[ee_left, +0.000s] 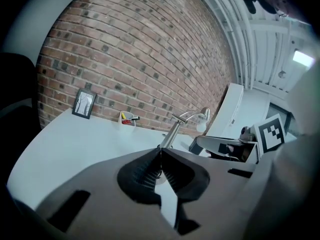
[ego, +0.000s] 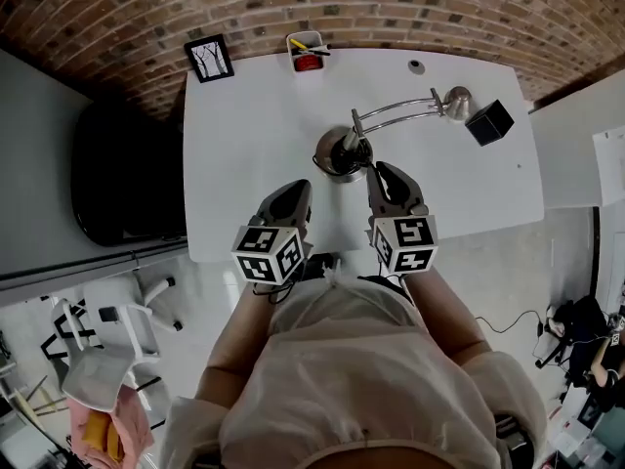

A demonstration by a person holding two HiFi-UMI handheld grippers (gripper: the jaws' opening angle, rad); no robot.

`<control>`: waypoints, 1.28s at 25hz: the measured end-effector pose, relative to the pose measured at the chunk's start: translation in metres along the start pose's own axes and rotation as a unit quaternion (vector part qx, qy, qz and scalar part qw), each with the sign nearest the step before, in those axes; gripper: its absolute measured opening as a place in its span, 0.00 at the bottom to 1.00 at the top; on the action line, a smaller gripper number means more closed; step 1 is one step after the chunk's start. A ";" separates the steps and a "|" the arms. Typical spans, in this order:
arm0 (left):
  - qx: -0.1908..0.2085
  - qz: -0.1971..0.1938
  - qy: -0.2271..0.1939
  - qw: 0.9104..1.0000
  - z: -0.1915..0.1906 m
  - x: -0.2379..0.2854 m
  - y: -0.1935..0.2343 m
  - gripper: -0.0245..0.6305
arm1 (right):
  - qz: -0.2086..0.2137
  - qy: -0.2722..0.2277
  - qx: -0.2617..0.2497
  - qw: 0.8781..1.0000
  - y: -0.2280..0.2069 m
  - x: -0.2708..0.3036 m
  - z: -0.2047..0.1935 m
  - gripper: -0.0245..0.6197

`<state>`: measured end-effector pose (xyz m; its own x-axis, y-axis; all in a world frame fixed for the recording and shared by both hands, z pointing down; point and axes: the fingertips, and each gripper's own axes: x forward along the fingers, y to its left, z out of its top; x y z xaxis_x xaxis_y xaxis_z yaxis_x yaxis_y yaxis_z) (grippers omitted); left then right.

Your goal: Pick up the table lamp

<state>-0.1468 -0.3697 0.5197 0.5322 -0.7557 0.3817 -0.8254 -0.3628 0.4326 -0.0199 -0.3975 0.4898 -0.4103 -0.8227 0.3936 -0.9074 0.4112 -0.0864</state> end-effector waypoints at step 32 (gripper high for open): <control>-0.070 0.027 0.091 0.993 -0.057 0.063 0.083 0.07 | -0.036 -0.039 -0.093 0.994 0.001 0.120 0.044 0.16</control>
<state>-0.1712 -0.4169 0.6261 0.5238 -0.6565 0.5429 -0.8258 -0.2349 0.5126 -0.0738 -0.5126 0.4968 -0.3576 -0.8773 0.3200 -0.9052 0.4099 0.1121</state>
